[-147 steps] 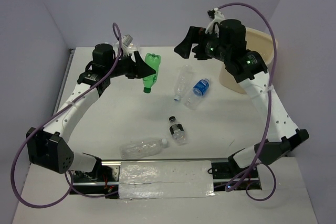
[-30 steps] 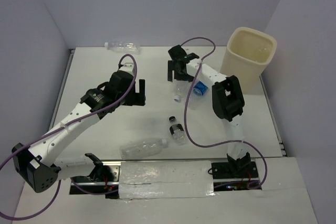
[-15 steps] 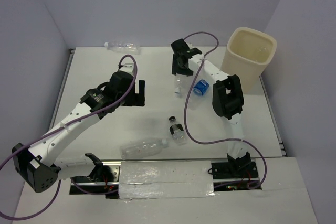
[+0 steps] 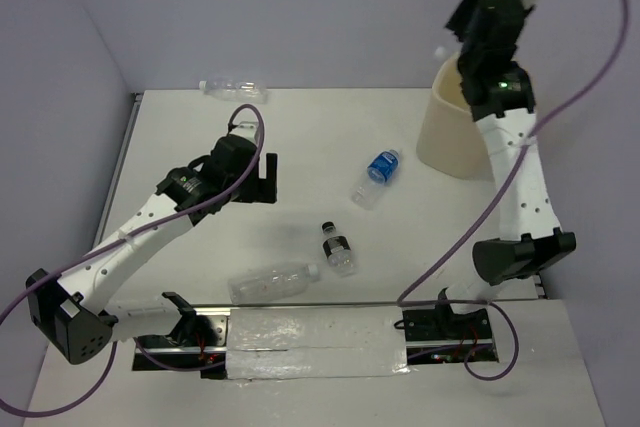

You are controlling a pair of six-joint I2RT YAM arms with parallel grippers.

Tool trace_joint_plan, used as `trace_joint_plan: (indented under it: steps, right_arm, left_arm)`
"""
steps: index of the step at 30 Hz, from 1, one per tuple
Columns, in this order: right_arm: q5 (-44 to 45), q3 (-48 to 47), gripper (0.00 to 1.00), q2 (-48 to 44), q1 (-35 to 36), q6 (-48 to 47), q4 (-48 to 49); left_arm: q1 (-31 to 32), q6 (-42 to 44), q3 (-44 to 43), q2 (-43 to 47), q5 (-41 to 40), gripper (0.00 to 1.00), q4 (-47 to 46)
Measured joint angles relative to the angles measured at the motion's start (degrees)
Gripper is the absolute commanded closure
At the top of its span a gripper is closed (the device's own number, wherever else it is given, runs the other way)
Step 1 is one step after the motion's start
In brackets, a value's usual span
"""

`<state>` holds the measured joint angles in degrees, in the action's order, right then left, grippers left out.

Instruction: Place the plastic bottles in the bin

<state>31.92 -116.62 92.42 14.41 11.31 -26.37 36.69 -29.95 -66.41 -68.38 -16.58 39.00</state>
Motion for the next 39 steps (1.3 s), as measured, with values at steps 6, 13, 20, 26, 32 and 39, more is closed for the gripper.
trace_joint_plan:
  steps: [6, 13, 20, 26, 32, 39]
  right_arm:
    - [0.39, -1.81, 0.44, 0.72, -15.47, 3.37, 2.14]
    - [0.48, 3.48, 0.44, 6.56, -19.63, 6.25, 2.21]
    - [0.76, 9.51, 0.19, 9.42, -20.9, 7.37, 3.69]
    - [0.46, 13.99, 0.0, 9.35, -20.46, 8.24, 4.81]
    - [1.88, 15.65, 0.0, 6.56, -16.7, 8.37, 3.78]
    - [3.74, 26.58, 0.02, -11.3, -2.8, 10.21, 2.47]
  left_arm:
    - [0.0, 0.07, -1.07, -0.17, 0.13, 0.01, -0.02]
    - [0.0, 0.24, -2.14, -1.64, 0.33, 0.01, -0.11]
    - [0.0, 0.2, -2.12, -1.7, 0.31, 0.01, -0.04]
    - [0.0, 0.17, -2.08, -1.7, 0.26, 0.01, -0.04]
    - [0.0, -0.04, -2.1, -1.7, -1.14, 0.02, -0.02]
    - [0.0, -2.29, -2.1, -1.66, -6.88, 0.01, 1.31]
